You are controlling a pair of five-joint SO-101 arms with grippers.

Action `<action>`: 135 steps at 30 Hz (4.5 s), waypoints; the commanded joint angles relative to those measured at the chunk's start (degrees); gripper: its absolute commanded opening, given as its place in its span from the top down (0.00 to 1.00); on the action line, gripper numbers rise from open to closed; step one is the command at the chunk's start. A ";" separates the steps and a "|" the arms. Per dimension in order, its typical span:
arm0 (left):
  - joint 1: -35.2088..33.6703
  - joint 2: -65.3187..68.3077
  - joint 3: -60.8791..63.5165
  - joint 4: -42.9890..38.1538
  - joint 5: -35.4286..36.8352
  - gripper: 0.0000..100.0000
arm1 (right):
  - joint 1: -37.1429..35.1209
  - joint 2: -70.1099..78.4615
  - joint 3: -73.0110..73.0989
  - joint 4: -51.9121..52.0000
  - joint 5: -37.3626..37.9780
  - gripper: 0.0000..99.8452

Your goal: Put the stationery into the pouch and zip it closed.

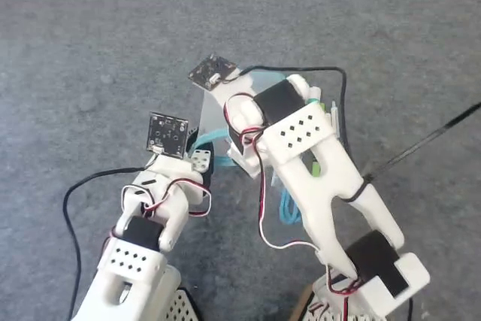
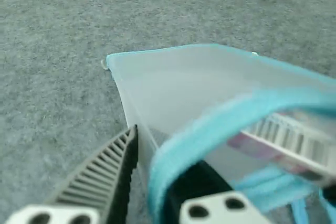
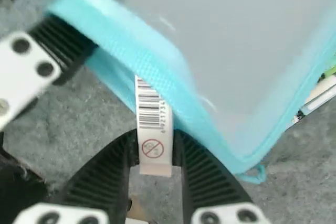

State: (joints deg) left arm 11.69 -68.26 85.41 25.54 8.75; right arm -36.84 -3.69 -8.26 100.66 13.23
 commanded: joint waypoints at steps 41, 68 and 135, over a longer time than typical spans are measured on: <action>-0.53 -0.53 -0.48 -1.93 -1.23 0.99 | 3.47 -24.31 -4.40 -0.48 0.97 0.81; -3.60 -0.53 -0.31 -1.93 -1.14 0.99 | 33.89 -26.77 50.90 -32.75 1.49 0.81; -3.96 -0.53 -0.75 -2.37 -1.23 0.99 | 10.77 -46.02 25.41 2.24 13.63 0.99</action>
State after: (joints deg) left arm 8.44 -68.26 85.41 25.54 7.87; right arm -23.21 -50.99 20.84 100.57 26.15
